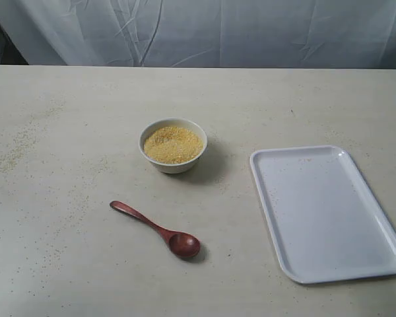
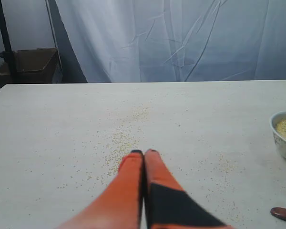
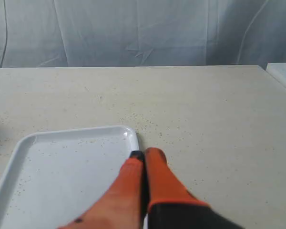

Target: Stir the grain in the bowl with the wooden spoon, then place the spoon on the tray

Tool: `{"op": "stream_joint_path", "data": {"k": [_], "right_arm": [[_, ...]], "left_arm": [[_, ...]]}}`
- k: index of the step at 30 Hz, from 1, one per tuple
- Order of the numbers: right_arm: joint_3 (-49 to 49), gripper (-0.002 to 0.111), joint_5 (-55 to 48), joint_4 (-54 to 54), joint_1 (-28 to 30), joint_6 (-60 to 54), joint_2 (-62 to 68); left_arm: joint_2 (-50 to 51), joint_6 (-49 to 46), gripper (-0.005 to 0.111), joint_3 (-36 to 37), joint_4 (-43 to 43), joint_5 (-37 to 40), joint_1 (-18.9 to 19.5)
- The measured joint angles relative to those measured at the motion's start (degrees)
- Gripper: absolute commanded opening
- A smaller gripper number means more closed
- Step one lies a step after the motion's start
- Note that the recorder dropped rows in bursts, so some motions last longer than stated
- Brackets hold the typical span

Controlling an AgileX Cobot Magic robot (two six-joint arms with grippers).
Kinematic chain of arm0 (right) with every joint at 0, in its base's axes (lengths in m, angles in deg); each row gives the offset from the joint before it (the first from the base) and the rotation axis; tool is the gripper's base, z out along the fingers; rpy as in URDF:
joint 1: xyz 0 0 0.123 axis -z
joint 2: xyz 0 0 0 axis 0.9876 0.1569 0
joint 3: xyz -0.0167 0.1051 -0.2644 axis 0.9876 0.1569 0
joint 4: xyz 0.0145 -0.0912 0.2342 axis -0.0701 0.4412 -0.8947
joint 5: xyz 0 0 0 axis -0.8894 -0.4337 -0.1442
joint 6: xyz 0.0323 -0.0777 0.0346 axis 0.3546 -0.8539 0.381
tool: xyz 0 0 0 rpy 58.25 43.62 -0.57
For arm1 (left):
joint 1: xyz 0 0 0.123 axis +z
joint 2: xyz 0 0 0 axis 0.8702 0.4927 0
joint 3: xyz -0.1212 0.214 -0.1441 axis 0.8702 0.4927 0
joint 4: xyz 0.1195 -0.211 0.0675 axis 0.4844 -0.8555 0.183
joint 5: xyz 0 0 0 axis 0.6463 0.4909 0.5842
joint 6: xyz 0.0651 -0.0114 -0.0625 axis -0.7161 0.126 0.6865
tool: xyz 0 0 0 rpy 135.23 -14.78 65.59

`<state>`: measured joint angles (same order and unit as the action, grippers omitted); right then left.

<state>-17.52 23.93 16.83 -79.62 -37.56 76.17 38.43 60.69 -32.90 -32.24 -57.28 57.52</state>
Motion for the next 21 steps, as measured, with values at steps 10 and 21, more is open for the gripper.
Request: {"op": "stream_joint_path", "data": {"k": [10,21], "right_arm": [[0.00,0.000,18.13,0.00,0.00,0.00,0.00],[0.00,0.000,32.24,0.00,0.00,0.00,0.00]], "left_arm": [[0.00,0.00,0.000,0.00,0.00,0.00,0.00],[0.00,0.00,0.000,0.00,0.00,0.00,0.00]]}}
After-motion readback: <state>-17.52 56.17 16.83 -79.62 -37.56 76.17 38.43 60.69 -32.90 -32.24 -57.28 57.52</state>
